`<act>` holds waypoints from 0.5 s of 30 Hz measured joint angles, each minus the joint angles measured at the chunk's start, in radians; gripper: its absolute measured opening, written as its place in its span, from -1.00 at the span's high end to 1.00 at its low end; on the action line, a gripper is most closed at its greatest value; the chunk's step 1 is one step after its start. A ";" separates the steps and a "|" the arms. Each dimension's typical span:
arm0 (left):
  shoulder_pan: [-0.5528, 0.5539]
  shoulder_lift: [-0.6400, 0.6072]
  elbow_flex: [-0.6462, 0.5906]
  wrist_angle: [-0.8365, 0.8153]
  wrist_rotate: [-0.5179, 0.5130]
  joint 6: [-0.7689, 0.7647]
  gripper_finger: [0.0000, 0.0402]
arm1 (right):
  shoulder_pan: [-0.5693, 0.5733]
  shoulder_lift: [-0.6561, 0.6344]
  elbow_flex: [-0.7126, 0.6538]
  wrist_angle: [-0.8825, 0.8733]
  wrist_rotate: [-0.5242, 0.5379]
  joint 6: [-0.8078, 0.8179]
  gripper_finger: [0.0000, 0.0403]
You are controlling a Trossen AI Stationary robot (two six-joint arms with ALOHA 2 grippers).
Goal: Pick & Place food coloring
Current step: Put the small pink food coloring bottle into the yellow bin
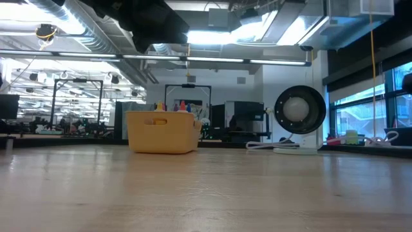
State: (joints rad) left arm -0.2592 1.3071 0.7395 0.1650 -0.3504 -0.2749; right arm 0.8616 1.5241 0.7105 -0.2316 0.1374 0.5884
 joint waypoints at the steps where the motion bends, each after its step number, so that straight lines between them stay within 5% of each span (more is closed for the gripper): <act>1: 0.000 0.000 0.000 0.000 0.000 0.000 0.35 | -0.001 0.000 0.000 0.000 0.001 -0.022 -0.23; 15: 0.000 0.000 0.000 -0.001 -0.001 0.000 0.35 | 0.005 0.000 0.000 -0.044 0.019 -0.072 -0.23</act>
State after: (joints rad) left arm -0.2592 1.3071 0.7395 0.1642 -0.3515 -0.2749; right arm 0.8669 1.5239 0.7101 -0.2758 0.1565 0.5162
